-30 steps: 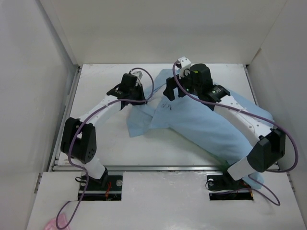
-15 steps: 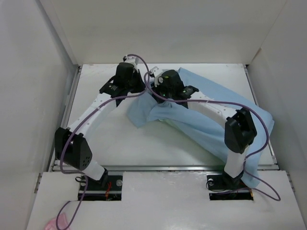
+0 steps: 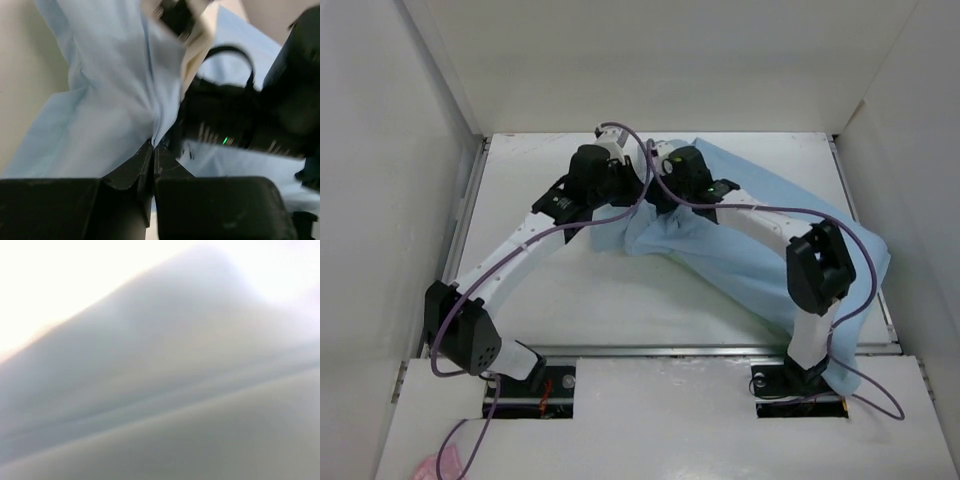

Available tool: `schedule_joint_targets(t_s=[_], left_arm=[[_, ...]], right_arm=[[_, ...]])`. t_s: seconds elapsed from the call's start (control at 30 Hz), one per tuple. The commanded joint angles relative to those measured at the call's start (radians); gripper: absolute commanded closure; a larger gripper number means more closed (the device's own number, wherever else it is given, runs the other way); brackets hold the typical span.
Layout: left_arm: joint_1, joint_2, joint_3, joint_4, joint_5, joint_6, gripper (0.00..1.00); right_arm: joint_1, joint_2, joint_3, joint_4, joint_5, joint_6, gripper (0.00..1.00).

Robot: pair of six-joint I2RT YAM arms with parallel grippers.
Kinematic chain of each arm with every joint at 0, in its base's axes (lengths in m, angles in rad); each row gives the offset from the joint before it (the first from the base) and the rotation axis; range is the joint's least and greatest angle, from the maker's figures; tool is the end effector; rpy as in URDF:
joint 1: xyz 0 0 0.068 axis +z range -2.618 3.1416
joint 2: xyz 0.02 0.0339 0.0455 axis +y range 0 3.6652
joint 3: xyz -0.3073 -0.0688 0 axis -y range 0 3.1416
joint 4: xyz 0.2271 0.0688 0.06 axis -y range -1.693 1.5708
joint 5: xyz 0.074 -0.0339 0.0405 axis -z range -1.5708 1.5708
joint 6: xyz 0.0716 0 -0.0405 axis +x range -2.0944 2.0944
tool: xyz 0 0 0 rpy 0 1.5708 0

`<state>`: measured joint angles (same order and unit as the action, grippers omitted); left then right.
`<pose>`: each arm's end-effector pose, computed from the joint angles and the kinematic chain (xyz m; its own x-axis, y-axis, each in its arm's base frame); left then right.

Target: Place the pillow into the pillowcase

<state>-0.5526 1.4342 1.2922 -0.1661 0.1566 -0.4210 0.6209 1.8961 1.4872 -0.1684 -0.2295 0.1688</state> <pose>0.2915 -0.1929 0.4013 -0.4992 -0.1664 -0.8504 0.4832 0.7612 -0.4326 0.3735 0.2872 0.2910 -0.5588 -0.1986 -0.8052 -0.6367 0.7248 0.2632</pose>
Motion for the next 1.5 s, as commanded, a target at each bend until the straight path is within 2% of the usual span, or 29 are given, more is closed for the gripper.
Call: schedule_joint_targets(t_s=[0.0, 0.07, 0.13, 0.23, 0.3, 0.33, 0.37, 0.4, 0.47, 0.5, 0.53, 0.63, 0.67, 0.77, 0.83, 0.93, 1.03, 1.13, 1.23, 1.27, 1.33, 1.37, 1.4, 1.43, 1.47], left_arm=[[-0.035, -0.032, -0.117, 0.022, 0.092, -0.039, 1.0], [-0.035, -0.032, -0.126, 0.011, 0.092, -0.05, 1.0], [-0.044, -0.032, -0.126, 0.002, 0.092, -0.038, 0.9], [-0.089, -0.041, -0.117, -0.007, 0.113, 0.013, 0.8], [-0.101, -0.029, -0.117, -0.025, 0.113, 0.022, 0.81], [-0.101, -0.02, -0.108, -0.038, 0.1, 0.022, 0.85], [-0.101, -0.011, -0.108, -0.038, 0.086, 0.022, 0.89], [-0.101, 0.009, -0.108, -0.038, 0.086, 0.013, 0.91], [-0.101, 0.023, -0.087, -0.038, 0.086, 0.002, 0.91], [-0.101, 0.023, -0.087, -0.038, 0.086, 0.002, 0.91], [-0.101, 0.023, -0.077, -0.027, 0.086, 0.002, 0.9], [-0.101, -0.004, -0.067, -0.018, 0.07, -0.009, 0.77], [-0.101, -0.015, -0.054, -0.018, 0.052, -0.009, 0.69], [-0.101, -0.061, -0.044, -0.033, -0.029, -0.009, 0.61], [-0.101, -0.08, -0.031, -0.047, -0.113, -0.009, 0.49], [-0.101, -0.09, -0.01, -0.072, -0.141, 0.011, 0.46], [-0.101, -0.113, 0.013, -0.072, -0.15, 0.027, 0.43], [-0.101, -0.136, 0.013, -0.05, -0.138, 0.05, 0.38], [-0.101, -0.11, 0.042, -0.001, -0.135, 0.059, 0.25], [-0.101, -0.095, 0.054, 0.017, -0.111, 0.08, 0.14], [-0.101, -0.02, 0.087, 0.026, -0.071, 0.106, 0.06], [-0.101, 0.009, 0.122, 0.027, -0.054, 0.117, 0.06], [-0.101, 0.037, 0.139, 0.027, -0.025, 0.126, 0.1], [-0.101, 0.087, 0.151, 0.045, -0.006, 0.136, 0.14], [-0.101, 0.11, 0.16, 0.059, 0.006, 0.136, 0.24]], right_arm=[[-0.091, -0.228, 0.058, -0.003, -0.073, 0.05, 0.3], [-0.139, -0.279, 0.058, -0.055, -0.056, 0.051, 0.2], [-0.162, -0.321, 0.067, -0.137, -0.013, 0.051, 0.1], [-0.193, -0.335, 0.067, -0.198, 0.074, 0.038, 0.08], [-0.202, -0.335, 0.087, -0.221, 0.035, 0.005, 0.07], [-0.202, -0.335, 0.087, -0.221, -0.003, -0.011, 0.07], [-0.211, -0.344, 0.087, -0.221, -0.049, -0.035, 0.0], [-0.211, -0.344, 0.099, -0.233, -0.161, -0.052, 0.0], [-0.211, -0.344, 0.131, -0.298, -0.247, -0.075, 0.0], [-0.211, -0.327, 0.148, -0.336, -0.248, -0.075, 0.0], [-0.187, -0.315, 0.175, -0.376, -0.176, -0.075, 0.0], [-0.136, -0.255, 0.208, -0.496, 0.032, -0.075, 0.0], [-0.127, -0.227, 0.222, -0.537, 0.068, -0.075, 0.0], [-0.104, -0.204, 0.281, -0.588, 0.209, -0.054, 0.0], [-0.104, -0.204, 0.292, -0.6, 0.225, -0.042, 0.0], [-0.104, -0.224, 0.323, -0.6, 0.153, -0.031, 0.0], [-0.104, -0.245, 0.35, -0.6, 0.144, -0.022, 0.0], [-0.104, -0.293, 0.328, -0.615, 0.234, 0.003, 0.0], [-0.095, -0.314, 0.288, -0.615, 0.251, 0.024, 0.0], [-0.095, -0.315, 0.275, -0.591, 0.219, 0.024, 0.01], [-0.095, -0.315, 0.265, -0.582, 0.141, 0.024, 0.25], [-0.095, -0.301, 0.265, -0.582, 0.127, 0.024, 0.38], [-0.095, -0.301, 0.265, -0.582, 0.127, 0.024, 0.75], [-0.095, -0.289, 0.265, -0.582, 0.127, 0.024, 0.85], [-0.095, -0.289, 0.252, -0.582, 0.127, 0.037, 0.89]])
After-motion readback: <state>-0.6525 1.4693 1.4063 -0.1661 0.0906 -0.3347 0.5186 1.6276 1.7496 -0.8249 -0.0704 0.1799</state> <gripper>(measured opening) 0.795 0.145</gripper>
